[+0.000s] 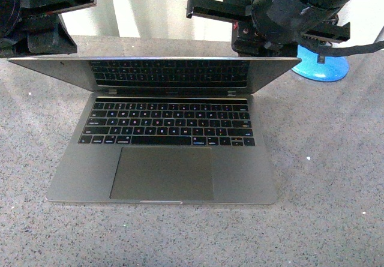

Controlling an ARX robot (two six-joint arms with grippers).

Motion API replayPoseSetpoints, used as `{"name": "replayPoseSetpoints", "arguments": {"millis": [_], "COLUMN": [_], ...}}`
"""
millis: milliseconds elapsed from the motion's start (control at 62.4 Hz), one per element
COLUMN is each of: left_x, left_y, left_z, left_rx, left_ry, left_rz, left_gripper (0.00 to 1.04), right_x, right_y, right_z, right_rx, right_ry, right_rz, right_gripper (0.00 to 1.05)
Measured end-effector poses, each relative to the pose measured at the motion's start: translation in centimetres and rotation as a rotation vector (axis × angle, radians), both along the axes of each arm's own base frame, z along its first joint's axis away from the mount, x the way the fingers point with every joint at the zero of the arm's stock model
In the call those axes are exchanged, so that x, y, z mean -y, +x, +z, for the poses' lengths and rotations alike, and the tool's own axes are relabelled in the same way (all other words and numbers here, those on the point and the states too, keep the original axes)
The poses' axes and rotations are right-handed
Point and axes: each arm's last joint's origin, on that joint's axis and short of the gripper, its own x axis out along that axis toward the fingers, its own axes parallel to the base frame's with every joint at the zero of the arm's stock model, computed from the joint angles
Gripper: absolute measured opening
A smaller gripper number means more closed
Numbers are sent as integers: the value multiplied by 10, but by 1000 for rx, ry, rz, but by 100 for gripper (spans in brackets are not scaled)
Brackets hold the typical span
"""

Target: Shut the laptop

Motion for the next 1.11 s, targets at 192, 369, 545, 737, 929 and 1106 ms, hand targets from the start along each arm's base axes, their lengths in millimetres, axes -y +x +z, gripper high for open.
{"name": "replayPoseSetpoints", "arguments": {"millis": [192, 369, 545, 737, 929, 1106], "left_x": [0, 0, -1, -1, -1, -1], "left_y": [-1, -4, -6, -8, -10, -12], "left_z": [-2, -7, -12, -20, -25, -28], "left_rx": [-5, -20, -34, -53, -67, -76], "left_ry": [-2, -9, -20, -33, -38, -40], "left_rz": [-2, -1, 1, 8, 11, 13], "left_gripper": [4, 4, 4, 4, 4, 4], "right_x": [1, 2, 1, 2, 4, 6], "right_y": [-2, -6, -9, -13, -18, -22], "right_z": [-4, -10, -14, -18, -26, -30], "right_rx": [-11, -28, -38, -51, -73, -79], "right_ry": [-5, -14, -20, -22, -29, -36], "right_rz": [-1, 2, 4, 2, -2, -5], "right_gripper": [1, 1, 1, 1, 1, 1]}}
